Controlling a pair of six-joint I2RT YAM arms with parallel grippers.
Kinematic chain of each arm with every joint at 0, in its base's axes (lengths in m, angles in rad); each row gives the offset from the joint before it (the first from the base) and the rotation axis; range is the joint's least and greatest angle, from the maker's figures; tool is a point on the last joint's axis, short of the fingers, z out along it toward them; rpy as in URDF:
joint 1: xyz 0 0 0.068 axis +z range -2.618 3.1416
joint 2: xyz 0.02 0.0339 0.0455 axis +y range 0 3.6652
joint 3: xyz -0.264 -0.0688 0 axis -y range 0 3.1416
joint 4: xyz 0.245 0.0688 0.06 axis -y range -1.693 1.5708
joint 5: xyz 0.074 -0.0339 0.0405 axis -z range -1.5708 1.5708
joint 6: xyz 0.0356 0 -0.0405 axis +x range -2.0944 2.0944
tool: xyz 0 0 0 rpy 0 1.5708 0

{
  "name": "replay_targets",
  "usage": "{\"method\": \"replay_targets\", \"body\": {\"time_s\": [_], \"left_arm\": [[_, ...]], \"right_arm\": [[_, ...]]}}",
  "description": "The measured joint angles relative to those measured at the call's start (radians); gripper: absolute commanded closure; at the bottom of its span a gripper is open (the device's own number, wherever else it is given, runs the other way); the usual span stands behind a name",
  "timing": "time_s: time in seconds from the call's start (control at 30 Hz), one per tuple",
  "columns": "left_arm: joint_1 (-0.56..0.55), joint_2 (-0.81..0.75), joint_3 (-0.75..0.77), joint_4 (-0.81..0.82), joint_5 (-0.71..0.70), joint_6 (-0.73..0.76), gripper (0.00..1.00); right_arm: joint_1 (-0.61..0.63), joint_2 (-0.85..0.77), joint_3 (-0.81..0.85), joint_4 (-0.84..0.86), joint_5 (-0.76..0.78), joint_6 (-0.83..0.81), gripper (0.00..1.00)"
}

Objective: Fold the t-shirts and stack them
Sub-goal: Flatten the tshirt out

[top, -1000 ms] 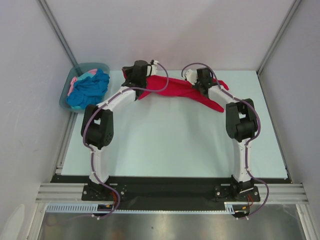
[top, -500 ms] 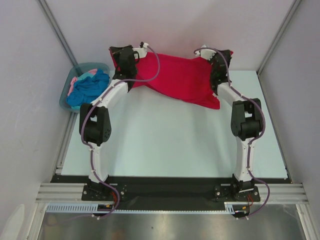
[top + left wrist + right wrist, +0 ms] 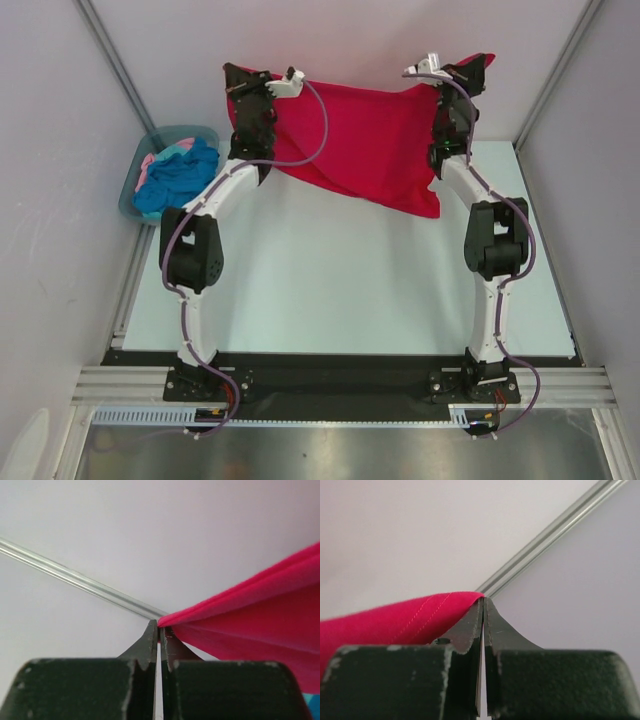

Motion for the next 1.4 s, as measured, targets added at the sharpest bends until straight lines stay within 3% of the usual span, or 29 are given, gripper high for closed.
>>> {"method": "replay_targets", "body": {"time_s": [0.23, 0.37, 0.47, 0.7, 0.97, 1.2, 1.4], "left_arm": [[-0.031, -0.060, 0.001, 0.187, 0.129, 0.023, 1.00], [-0.042, -0.064, 0.102, 0.194, 0.178, 0.050, 1.00], [-0.038, -0.064, 0.227, 0.095, 0.193, 0.049, 1.00], [0.002, -0.146, 0.360, -0.223, 0.264, 0.032, 1.00], [0.016, -0.269, 0.362, -0.544, 0.356, -0.060, 1.00], [0.011, -0.355, 0.310, -0.581, 0.390, -0.103, 1.00], [0.011, -0.362, 0.283, -0.417, 0.381, -0.116, 1.00]], "right_arm": [[-0.001, -0.010, 0.080, 0.060, -0.050, 0.001, 1.00], [-0.009, -0.061, 0.079, 0.026, -0.111, 0.010, 1.00], [-0.031, -0.134, 0.097, -0.156, -0.163, 0.061, 1.00], [-0.130, -0.203, 0.455, -0.806, -0.317, 0.215, 1.00], [-0.141, -0.332, 0.491, -1.191, -0.451, 0.220, 1.00], [-0.137, -0.382, 0.449, -1.215, -0.478, 0.247, 1.00], [-0.137, -0.436, 0.386, -1.044, -0.454, 0.272, 1.00]]}}
